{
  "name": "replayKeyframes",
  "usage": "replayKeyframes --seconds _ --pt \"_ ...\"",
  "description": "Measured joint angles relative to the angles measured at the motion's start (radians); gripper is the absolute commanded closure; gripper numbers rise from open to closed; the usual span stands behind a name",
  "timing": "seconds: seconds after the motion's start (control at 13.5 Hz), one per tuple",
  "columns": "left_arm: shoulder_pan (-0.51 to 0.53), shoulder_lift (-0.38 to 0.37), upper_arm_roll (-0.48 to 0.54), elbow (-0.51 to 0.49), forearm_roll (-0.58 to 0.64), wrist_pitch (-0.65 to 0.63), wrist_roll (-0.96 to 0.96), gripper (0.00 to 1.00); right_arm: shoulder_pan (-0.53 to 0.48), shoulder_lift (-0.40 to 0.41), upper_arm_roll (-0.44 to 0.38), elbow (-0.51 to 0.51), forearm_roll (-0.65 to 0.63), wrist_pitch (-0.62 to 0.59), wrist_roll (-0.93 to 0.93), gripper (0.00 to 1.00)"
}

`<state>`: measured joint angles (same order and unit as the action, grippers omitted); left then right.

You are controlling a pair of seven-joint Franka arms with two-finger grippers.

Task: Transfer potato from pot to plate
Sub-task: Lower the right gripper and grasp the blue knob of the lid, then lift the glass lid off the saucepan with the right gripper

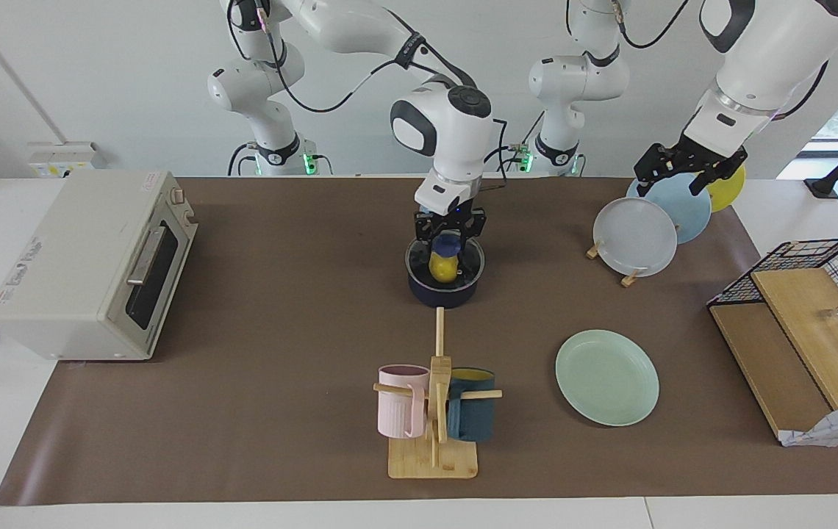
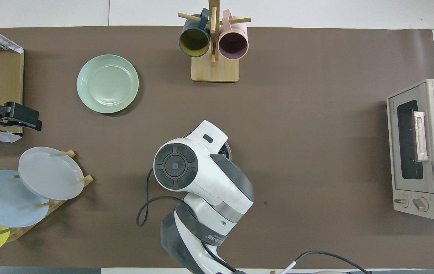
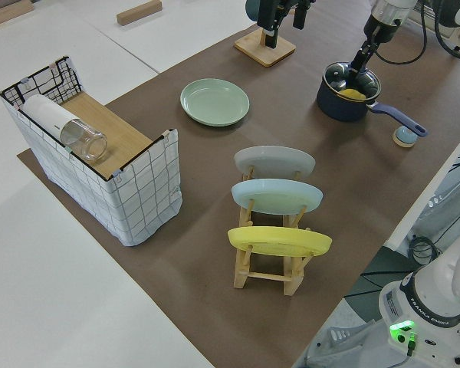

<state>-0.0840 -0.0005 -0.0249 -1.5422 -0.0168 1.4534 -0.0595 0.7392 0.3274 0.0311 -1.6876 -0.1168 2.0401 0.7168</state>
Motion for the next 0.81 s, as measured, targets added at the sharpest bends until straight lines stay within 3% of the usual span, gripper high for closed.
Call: replayKeyframes --seconds 0.3,0.81 --pt "0.0 0.0 0.0 0.0 0.0 0.0 0.0 0.0 -0.03 -0.017 -0.01 0.089 -0.001 -0.11 -0.077 0.46" --pt "-0.031 -0.002 -0.011 -0.009 0.0 0.012 -0.002 0.0 -0.277 -0.037 -0.016 0.115 -0.001 -0.152 -0.402 0.46"
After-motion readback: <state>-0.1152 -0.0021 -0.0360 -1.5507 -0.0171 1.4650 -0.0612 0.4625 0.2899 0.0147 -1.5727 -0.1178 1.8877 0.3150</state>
